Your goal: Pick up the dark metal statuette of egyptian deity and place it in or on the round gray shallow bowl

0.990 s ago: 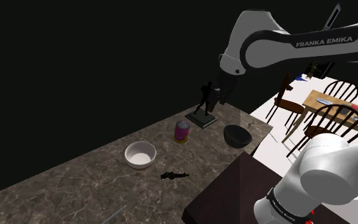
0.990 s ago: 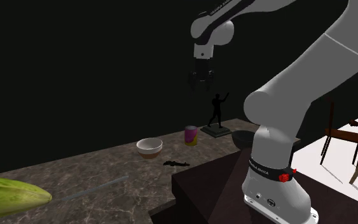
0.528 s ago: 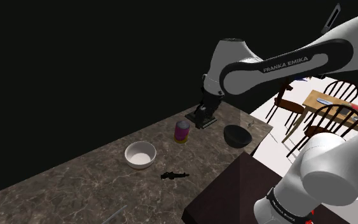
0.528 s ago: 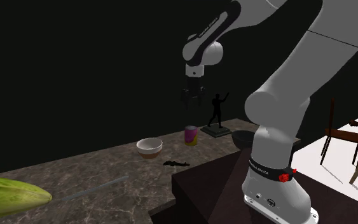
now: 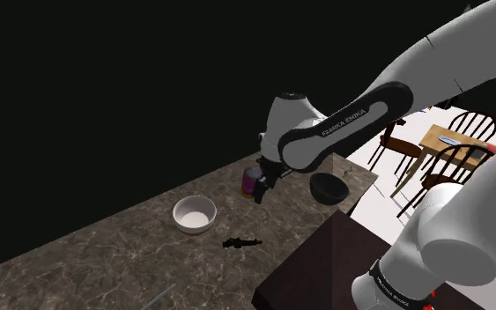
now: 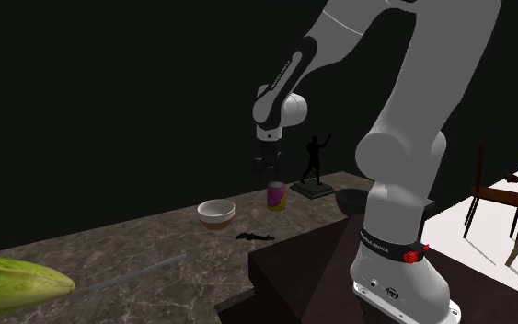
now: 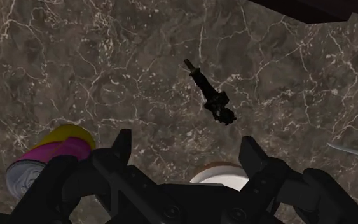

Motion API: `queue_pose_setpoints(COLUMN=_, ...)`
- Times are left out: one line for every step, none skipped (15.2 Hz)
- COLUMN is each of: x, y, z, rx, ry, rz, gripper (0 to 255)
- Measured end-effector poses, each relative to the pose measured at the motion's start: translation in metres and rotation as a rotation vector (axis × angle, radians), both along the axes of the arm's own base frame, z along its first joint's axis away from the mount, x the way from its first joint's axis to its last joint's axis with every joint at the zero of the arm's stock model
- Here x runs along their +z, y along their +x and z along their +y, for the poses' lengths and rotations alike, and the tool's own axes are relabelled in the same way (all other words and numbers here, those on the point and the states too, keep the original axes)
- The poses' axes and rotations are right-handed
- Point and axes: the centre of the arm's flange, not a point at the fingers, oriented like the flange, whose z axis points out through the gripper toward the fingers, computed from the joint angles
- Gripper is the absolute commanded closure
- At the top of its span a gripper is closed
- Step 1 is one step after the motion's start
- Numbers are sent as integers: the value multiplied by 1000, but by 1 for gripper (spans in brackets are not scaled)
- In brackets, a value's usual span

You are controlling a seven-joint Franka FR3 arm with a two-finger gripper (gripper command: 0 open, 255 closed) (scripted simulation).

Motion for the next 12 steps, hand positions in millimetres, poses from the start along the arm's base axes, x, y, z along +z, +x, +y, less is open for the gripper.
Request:
queue_pose_setpoints(x=-12, y=4, z=5, rx=13, ry=0, rz=5, gripper=0)
queue_pose_setpoints(x=-28, y=5, z=11, rx=25, ry=1, rz=11, gripper=0)
queue_pose_setpoints(x=-39, y=6, z=17, rx=38, ry=1, rz=15, gripper=0)
queue_pose_setpoints(x=-49, y=7, z=20, rx=51, ry=1, rz=20, gripper=0)
queue_pose_setpoints(x=-61, y=11, z=26, rx=64, ry=1, rz=24, gripper=0)
queue_pose_setpoints(x=-71, y=14, z=29, rx=77, ry=1, rz=29, gripper=0)
queue_pose_setpoints(x=-84, y=13, z=35, rx=89, ry=1, rz=35, gripper=0)
queue_pose_setpoints(x=-97, y=18, z=39, rx=102, ry=2, rz=39, gripper=0)
queue_pose_setpoints(x=-111, y=18, z=43, rx=114, ry=2, rz=45, gripper=0)
queue_pose_setpoints(x=-123, y=17, z=46, rx=127, ry=3, rz=50, gripper=0)
queue_pose_setpoints(x=-135, y=16, z=53, rx=140, ry=3, rz=55, gripper=0)
queue_pose_setpoints(x=-148, y=20, z=59, rx=153, ry=3, rz=58, gripper=0)
